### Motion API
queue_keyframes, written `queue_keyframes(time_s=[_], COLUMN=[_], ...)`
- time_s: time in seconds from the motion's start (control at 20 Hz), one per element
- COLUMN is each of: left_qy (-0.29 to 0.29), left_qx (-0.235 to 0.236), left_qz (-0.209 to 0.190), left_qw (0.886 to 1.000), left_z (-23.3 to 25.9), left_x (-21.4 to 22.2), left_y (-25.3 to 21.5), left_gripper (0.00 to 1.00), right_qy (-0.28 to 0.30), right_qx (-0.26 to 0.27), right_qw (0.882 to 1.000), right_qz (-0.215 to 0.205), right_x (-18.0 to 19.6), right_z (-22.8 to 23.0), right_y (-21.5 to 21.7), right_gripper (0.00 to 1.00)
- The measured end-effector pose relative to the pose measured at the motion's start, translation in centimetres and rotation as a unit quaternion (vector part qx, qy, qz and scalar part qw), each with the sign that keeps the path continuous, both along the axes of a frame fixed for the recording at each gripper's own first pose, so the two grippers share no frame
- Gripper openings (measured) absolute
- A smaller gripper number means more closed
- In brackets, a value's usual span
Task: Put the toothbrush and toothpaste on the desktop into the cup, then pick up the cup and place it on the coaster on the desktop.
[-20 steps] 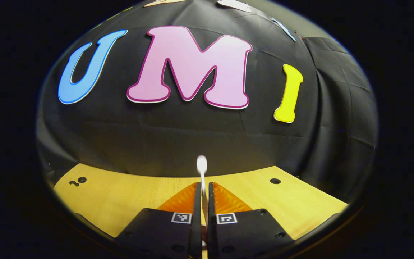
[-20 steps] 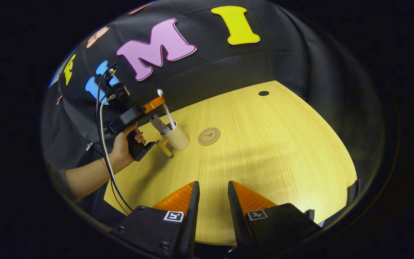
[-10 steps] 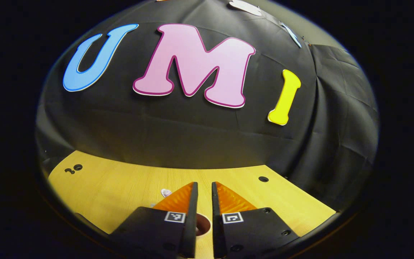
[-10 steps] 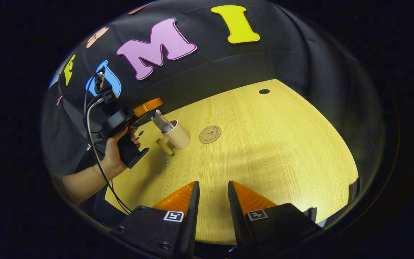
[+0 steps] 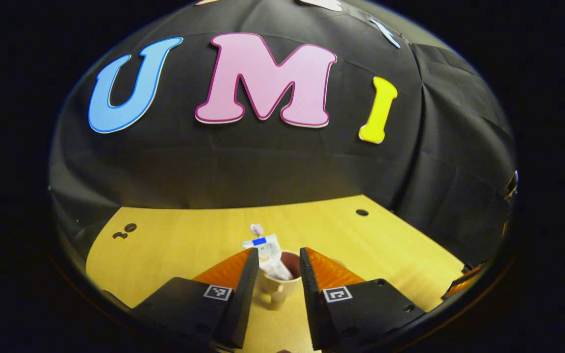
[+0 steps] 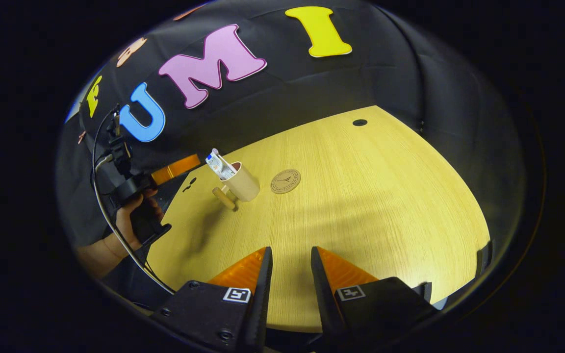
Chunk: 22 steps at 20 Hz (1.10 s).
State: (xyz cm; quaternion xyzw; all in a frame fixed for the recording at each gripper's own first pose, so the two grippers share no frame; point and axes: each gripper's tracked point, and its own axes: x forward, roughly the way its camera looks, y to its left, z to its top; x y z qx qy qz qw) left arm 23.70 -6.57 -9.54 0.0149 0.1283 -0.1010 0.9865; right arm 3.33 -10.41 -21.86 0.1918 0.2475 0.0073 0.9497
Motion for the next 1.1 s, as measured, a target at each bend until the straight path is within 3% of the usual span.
queue_keyframes(time_s=[0.05,0.1,0.35,0.5,0.7,1.1], left_qy=[0.015,0.033,0.131,0.187,0.276,0.339], left_qx=[0.010,0.013,0.027,0.040,0.049,0.088], left_qz=[0.001,-0.005,-0.026,-0.025,-0.022,-0.019], left_qw=[1.000,0.999,0.991,0.981,0.960,0.936], left_z=[-0.8,-1.6,-6.3,-9.0,-13.5,-15.4], left_x=[-0.5,-0.8,-1.0,-0.2,1.2,4.0], left_y=[0.5,0.4,-0.5,-0.7,-1.0,-0.7], left_gripper=[0.54,0.60,0.73,0.73,0.73,0.71], right_qy=[0.000,0.000,0.003,0.005,0.013,0.025], right_qx=[0.002,0.001,0.004,0.003,0.007,0.011], right_qw=[1.000,1.000,1.000,1.000,1.000,0.999], right_qz=[-0.001,-0.001,-0.011,-0.017,-0.027,-0.044], right_x=[-0.1,0.0,0.3,-0.1,-0.5,-1.4], right_z=[0.0,0.1,-0.1,-0.3,-0.7,-1.6], right_y=[-0.1,-0.2,-0.8,-1.3,-1.8,-3.0], right_gripper=[0.48,0.48,0.48,0.48,0.48,0.48])
